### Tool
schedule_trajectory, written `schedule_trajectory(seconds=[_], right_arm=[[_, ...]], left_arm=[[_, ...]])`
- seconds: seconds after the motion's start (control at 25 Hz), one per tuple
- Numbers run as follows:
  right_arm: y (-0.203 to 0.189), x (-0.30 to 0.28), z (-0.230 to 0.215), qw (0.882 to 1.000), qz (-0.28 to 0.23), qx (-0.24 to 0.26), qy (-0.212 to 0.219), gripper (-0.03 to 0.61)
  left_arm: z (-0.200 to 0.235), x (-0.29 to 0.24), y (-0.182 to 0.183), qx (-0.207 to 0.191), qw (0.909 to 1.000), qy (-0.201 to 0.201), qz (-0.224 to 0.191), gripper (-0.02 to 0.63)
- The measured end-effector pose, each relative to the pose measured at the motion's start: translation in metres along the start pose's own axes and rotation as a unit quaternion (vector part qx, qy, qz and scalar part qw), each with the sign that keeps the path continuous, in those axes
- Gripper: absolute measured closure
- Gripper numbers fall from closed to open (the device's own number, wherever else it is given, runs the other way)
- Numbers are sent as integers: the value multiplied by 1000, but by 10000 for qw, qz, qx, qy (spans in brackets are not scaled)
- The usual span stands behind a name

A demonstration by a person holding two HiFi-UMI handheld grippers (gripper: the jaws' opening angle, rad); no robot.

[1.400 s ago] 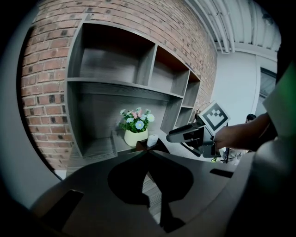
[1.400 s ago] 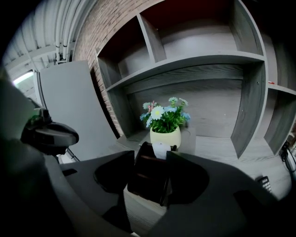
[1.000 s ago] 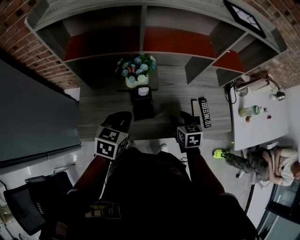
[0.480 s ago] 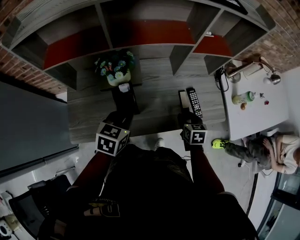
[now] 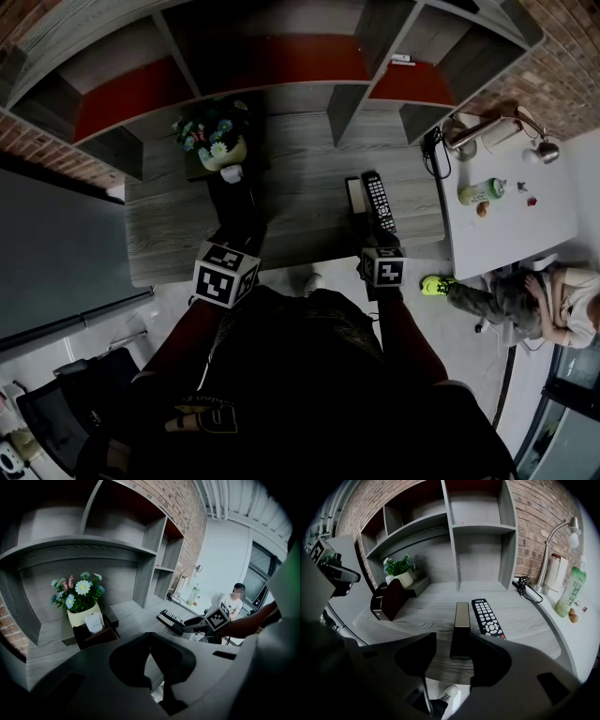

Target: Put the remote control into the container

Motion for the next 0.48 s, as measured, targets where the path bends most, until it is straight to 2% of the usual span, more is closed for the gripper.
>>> schedule_trajectory(seconds=[0.32,0.48], right_arm=[[-16,-10,-12,9986,433,265,-125,360],[-24,-17,-15,9982,544,207,-124,360]], left_arm=[[-8,-3,-1,-7,9999,89,82,607],[-7,0,0,-9,9998,202,66,607]])
Point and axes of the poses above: the fingertips, and each gripper's own axes: x backward along the fingers, z to its left, y out of its top, the point moved 10 cm from there along x, backward along the fingers, and after that the axes turned 13 degrees about -z, right-handed, at the moved point
